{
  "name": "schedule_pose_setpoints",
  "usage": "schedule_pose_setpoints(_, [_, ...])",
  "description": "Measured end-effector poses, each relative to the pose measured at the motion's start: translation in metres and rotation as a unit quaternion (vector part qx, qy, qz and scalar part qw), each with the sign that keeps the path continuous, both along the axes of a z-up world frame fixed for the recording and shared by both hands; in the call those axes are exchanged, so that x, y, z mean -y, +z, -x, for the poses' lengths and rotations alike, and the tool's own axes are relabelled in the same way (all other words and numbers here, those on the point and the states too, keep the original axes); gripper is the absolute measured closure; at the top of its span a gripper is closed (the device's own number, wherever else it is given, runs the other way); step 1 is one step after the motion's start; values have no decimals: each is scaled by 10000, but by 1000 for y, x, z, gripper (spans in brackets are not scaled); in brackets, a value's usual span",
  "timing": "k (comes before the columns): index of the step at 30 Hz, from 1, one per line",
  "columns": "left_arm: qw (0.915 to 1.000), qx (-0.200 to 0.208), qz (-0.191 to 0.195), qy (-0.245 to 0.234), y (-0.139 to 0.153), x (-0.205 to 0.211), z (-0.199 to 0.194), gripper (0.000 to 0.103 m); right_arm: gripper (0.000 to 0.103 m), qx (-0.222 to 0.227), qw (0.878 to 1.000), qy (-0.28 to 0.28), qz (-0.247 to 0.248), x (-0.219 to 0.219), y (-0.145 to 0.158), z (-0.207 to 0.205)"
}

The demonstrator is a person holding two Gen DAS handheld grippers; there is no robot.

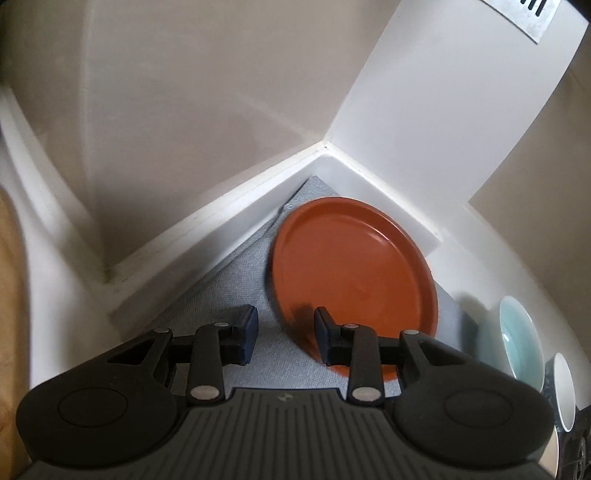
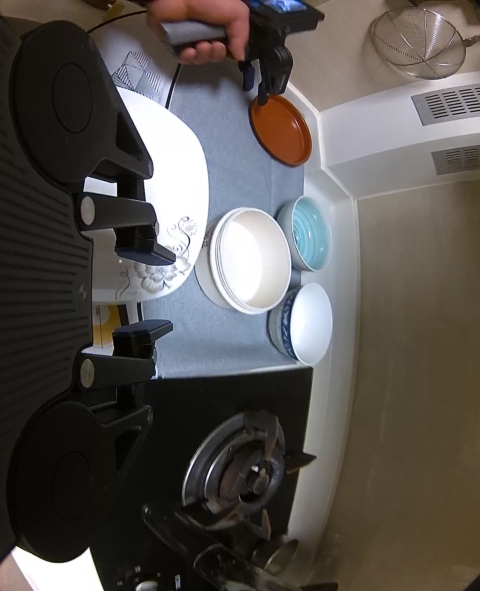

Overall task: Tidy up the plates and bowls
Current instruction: 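Close the left gripper on the terracotta plate rim while the right gripper grips it too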

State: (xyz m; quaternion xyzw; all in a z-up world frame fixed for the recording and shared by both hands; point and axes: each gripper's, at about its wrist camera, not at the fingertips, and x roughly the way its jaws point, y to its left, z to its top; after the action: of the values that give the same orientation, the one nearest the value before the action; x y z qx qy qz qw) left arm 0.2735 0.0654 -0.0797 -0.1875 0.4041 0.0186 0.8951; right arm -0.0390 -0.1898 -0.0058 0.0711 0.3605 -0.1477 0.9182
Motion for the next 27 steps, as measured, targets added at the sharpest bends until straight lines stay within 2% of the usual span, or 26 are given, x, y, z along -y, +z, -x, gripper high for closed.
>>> schedule_pose_setpoints(1, [10000, -24, -47, -59, 0, 0, 0, 89, 68, 2, 10000, -9, 5, -1, 1, -2])
schedule_pose_setpoints(6, [9995, -222, -148, -196, 1, -20, 31, 93, 68, -4, 9997, 247, 5, -18, 3, -24])
schedule_pose_setpoints(13, [9970, -557, -194, -498, 6, -63, 126, 94, 68, -45, 9930, 1169, -141, -65, -3, -76])
schedule_pose_setpoints(17, [9954, -498, -275, -775, 15, -73, 171, 93, 68, -40, 9851, 1701, -236, -97, -6, -108])
schedule_pose_setpoints(23, [9945, -432, -364, -878, 18, -77, 185, 91, 68, -209, 9730, 2278, -307, -139, -20, -145])
schedule_pose_setpoints(27, [9929, -464, -365, -1030, 17, -79, 186, 91, 68, -485, 9678, 2469, -126, -160, -35, -159])
